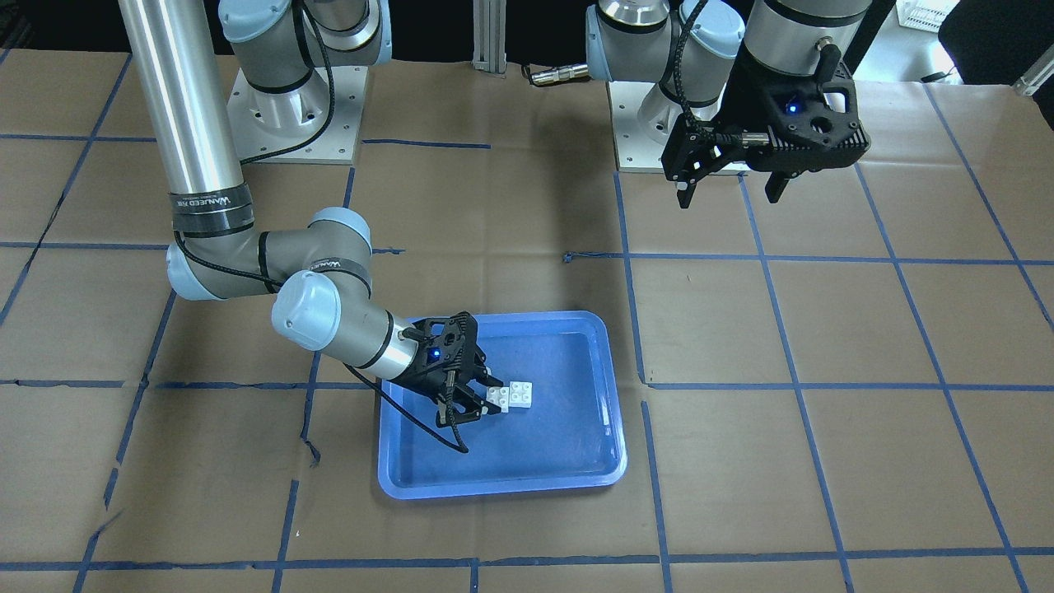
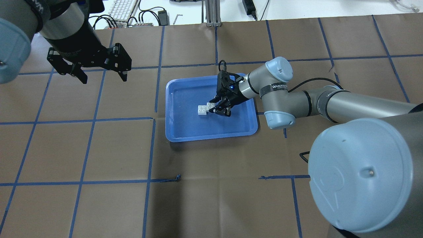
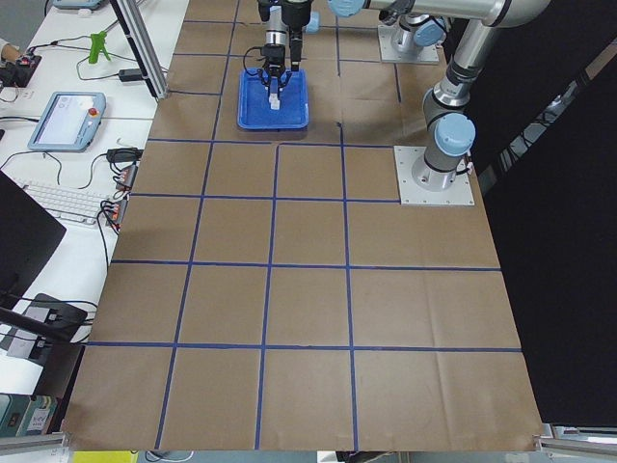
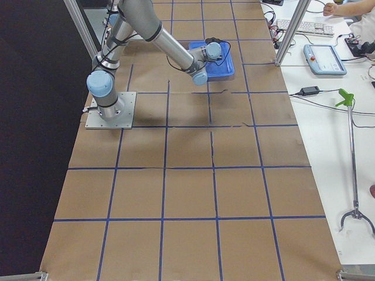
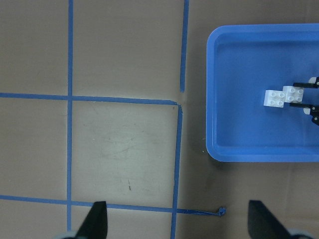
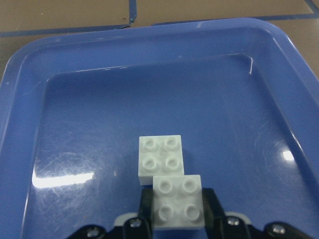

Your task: Assemble white blocks and place on blue tray

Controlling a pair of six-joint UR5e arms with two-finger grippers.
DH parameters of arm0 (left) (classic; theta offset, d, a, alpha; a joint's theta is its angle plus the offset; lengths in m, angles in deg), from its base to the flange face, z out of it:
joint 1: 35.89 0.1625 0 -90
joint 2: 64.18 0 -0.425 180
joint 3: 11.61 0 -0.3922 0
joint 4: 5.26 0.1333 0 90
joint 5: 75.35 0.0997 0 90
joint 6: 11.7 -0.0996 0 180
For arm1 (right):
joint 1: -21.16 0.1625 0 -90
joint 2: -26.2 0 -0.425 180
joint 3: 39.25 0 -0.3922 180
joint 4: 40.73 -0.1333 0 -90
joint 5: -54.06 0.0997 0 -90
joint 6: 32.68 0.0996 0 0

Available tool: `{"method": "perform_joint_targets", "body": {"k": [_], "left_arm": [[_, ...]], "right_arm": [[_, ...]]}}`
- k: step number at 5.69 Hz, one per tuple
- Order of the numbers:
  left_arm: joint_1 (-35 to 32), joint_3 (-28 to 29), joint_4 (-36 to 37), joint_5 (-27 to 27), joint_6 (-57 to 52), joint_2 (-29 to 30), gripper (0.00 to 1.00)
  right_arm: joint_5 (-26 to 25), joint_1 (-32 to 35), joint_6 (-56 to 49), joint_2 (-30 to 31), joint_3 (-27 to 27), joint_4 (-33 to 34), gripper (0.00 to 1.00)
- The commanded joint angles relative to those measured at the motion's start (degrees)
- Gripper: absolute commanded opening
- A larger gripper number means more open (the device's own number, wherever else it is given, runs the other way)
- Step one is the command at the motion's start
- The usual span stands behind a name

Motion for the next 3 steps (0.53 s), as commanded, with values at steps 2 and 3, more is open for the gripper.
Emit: {"method": "perform_joint_targets", "body": {"k": [2,3], "left_arm": [[0.0,-0.5,0.2,0.2,-0.1,-0.4,0.99],[0.0,-0.5,0.3,0.2,-0.1,-0.4,0.99]], "right_arm": [[0.0,0.0,0.3,0.3,0.4,-0.3,0.28],[0.0,0.0,0.4,0.3,0.4,-0.3,0.28]]}}
